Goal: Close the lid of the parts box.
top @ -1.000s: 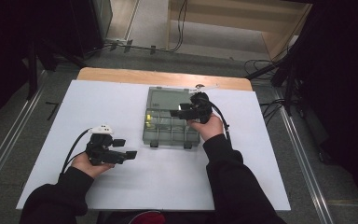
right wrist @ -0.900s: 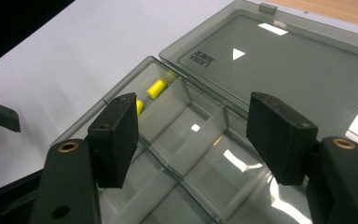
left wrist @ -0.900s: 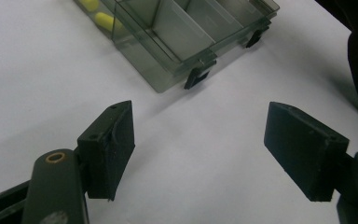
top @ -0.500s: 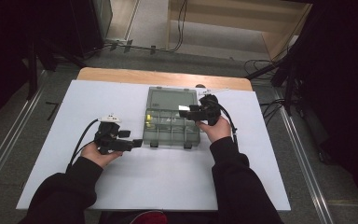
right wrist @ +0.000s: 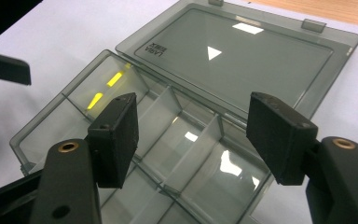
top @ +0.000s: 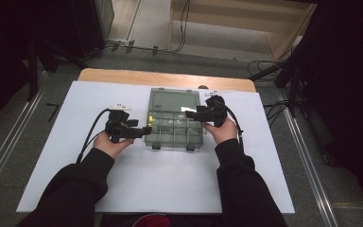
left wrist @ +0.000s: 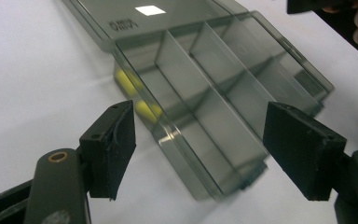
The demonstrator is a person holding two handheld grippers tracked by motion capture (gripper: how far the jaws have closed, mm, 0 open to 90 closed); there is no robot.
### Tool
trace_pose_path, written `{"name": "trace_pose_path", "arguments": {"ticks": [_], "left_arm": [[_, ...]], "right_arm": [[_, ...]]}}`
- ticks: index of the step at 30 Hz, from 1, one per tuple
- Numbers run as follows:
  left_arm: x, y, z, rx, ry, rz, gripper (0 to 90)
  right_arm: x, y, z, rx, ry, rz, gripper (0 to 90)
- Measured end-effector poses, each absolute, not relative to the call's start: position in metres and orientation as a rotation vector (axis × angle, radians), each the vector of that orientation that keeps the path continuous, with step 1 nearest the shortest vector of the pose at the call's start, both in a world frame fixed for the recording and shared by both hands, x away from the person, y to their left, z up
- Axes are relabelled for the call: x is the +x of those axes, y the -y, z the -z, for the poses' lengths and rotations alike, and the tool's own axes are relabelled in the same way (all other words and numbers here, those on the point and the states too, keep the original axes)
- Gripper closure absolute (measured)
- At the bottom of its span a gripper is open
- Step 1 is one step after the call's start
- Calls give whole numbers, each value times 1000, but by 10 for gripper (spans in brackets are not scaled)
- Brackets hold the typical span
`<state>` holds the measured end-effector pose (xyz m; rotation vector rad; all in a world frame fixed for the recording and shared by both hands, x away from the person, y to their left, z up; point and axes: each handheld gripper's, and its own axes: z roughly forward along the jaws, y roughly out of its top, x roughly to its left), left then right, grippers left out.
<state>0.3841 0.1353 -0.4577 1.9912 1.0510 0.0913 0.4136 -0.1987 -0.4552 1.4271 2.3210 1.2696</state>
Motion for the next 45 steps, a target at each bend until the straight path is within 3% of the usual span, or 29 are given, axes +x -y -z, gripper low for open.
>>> {"name": "trace_pose_path", "arguments": {"ticks": [26, 45], "left_arm": [[444, -110, 462, 1984, -1127, -187, 269], [484, -88, 470, 1986, -1187, -269, 267]], "right_arm": [[425, 208, 461, 1526, -2224, -1222, 319], [458, 209, 467, 1597, -2152, -1169, 318]]}}
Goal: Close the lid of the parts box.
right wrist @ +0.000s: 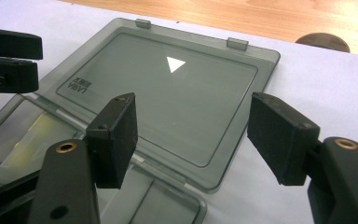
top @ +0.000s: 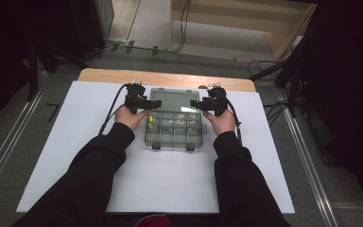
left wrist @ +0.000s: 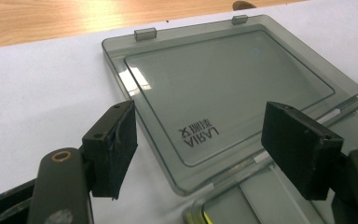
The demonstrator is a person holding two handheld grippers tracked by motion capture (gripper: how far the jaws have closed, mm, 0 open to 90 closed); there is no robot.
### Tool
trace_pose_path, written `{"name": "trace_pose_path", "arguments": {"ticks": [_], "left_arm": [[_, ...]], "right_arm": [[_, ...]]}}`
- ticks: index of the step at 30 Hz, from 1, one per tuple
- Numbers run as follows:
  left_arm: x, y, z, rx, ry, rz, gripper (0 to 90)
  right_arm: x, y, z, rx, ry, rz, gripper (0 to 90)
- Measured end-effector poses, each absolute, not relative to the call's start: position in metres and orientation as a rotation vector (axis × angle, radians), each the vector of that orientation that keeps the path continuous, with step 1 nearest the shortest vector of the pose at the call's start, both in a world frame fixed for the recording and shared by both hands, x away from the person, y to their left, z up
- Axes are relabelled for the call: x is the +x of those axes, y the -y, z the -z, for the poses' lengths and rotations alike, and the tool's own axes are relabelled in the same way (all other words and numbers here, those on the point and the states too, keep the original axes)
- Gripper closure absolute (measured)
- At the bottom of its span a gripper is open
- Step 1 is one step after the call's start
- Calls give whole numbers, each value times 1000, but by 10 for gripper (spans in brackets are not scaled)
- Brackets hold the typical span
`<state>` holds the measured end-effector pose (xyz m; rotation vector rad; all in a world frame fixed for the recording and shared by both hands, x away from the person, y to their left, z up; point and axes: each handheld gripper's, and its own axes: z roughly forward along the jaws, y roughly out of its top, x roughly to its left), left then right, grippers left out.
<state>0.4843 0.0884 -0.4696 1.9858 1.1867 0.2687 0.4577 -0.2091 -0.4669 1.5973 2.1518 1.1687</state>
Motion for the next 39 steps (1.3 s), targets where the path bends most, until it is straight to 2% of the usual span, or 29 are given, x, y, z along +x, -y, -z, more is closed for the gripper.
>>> {"name": "trace_pose_path", "arguments": {"ticks": [11, 15, 25, 31, 35, 39], "left_arm": [[496, -79, 481, 1998, -1234, -346, 267], [500, -80, 485, 1971, -1267, -310, 267], [501, -77, 495, 1996, -1270, -350, 266], [502, -76, 500, 1981, -1276, -308, 265], [504, -77, 503, 1949, -1293, -228, 245], [504, -76, 503, 1960, -1281, -236, 230]], "right_arm": [[471, 205, 485, 1654, -2111, -1107, 318], [474, 201, 494, 1714, -2110, -1054, 318], [475, 189, 503, 1701, -2114, -1013, 277], [475, 190, 503, 1701, -2137, -1016, 273], [476, 193, 504, 1728, -2149, -1030, 259], [476, 193, 504, 1761, -2162, -1040, 238]]}}
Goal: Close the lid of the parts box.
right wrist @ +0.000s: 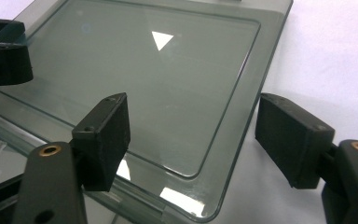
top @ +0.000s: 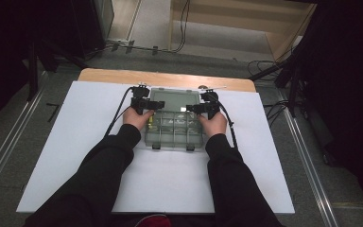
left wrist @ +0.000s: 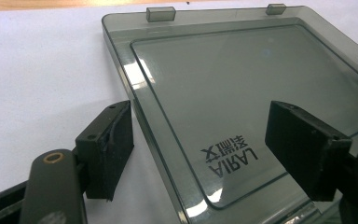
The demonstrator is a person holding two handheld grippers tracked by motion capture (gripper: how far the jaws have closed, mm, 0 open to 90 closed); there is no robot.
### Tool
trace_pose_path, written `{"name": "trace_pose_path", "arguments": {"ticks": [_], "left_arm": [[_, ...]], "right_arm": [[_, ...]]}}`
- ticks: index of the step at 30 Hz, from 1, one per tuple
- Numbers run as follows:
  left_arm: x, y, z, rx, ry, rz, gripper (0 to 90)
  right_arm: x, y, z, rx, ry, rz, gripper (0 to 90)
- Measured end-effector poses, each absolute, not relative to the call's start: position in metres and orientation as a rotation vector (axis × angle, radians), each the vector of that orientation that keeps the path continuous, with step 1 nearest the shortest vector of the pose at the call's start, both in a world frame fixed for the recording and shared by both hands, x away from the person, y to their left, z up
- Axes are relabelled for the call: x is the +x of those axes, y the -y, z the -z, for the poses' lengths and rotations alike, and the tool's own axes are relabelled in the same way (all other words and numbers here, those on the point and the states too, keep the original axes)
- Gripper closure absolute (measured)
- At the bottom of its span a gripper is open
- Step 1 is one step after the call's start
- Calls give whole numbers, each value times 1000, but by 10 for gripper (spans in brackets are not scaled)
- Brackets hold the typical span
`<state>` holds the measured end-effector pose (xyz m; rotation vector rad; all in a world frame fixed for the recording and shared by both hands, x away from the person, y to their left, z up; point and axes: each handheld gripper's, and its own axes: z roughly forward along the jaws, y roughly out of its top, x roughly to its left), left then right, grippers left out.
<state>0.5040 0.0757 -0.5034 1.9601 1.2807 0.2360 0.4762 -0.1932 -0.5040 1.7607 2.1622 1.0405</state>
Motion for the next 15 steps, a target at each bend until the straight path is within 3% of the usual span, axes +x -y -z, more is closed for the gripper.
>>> {"name": "trace_pose_path", "arguments": {"ticks": [15], "left_arm": [[503, -74, 504, 1960, -1282, -241, 203]], "right_arm": [[476, 194, 504, 1830, -2190, -1045, 209]]}}
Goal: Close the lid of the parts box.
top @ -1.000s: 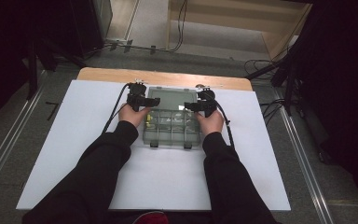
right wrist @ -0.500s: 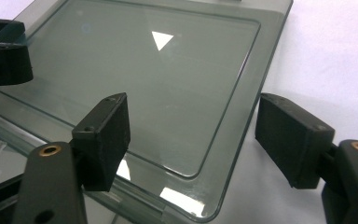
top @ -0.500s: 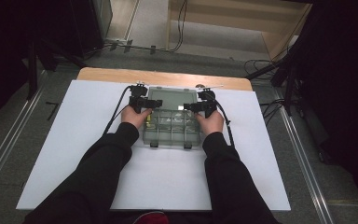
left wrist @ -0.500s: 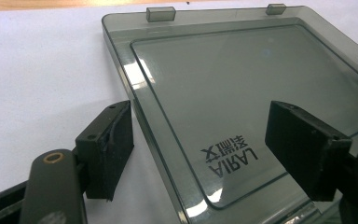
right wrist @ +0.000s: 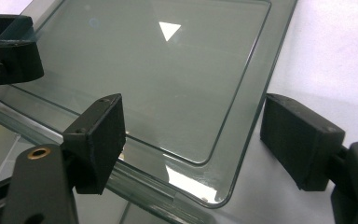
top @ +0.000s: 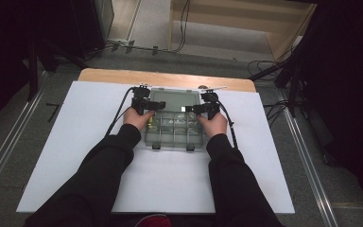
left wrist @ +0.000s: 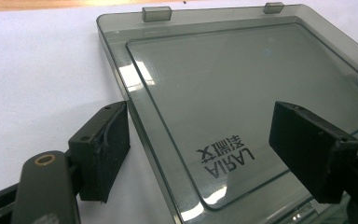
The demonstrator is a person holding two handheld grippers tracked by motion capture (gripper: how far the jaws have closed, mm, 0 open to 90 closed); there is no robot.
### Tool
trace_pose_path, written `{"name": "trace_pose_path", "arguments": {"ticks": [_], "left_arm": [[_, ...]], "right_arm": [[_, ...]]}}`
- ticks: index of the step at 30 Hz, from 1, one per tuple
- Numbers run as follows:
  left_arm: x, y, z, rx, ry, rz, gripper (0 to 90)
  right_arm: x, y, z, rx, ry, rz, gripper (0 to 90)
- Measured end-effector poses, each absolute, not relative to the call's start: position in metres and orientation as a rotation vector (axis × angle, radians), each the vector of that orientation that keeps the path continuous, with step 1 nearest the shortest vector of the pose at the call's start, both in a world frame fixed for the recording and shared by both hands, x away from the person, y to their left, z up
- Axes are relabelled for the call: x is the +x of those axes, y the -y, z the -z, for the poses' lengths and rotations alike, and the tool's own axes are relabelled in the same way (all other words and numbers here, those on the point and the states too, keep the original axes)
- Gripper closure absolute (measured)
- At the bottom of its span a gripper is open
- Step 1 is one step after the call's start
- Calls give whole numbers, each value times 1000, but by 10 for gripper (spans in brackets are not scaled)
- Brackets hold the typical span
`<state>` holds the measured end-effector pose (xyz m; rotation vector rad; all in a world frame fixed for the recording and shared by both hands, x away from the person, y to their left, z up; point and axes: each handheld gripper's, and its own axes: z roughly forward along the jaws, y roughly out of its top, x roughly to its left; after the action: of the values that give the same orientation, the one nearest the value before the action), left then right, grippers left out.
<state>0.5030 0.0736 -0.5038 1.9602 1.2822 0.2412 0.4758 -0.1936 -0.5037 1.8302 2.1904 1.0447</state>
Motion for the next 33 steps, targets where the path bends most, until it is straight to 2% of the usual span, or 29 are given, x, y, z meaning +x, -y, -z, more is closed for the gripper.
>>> {"name": "trace_pose_path", "arguments": {"ticks": [15, 22, 33], "left_arm": [[503, -74, 504, 1943, -1299, -236, 212], [505, -79, 502, 1927, -1319, -173, 242], [505, -78, 501, 1932, -1304, -158, 254]], "right_arm": [[476, 193, 503, 1847, -2192, -1050, 235], [475, 192, 502, 1831, -2187, -1044, 234], [473, 190, 500, 1788, -2181, -1026, 235]]}}
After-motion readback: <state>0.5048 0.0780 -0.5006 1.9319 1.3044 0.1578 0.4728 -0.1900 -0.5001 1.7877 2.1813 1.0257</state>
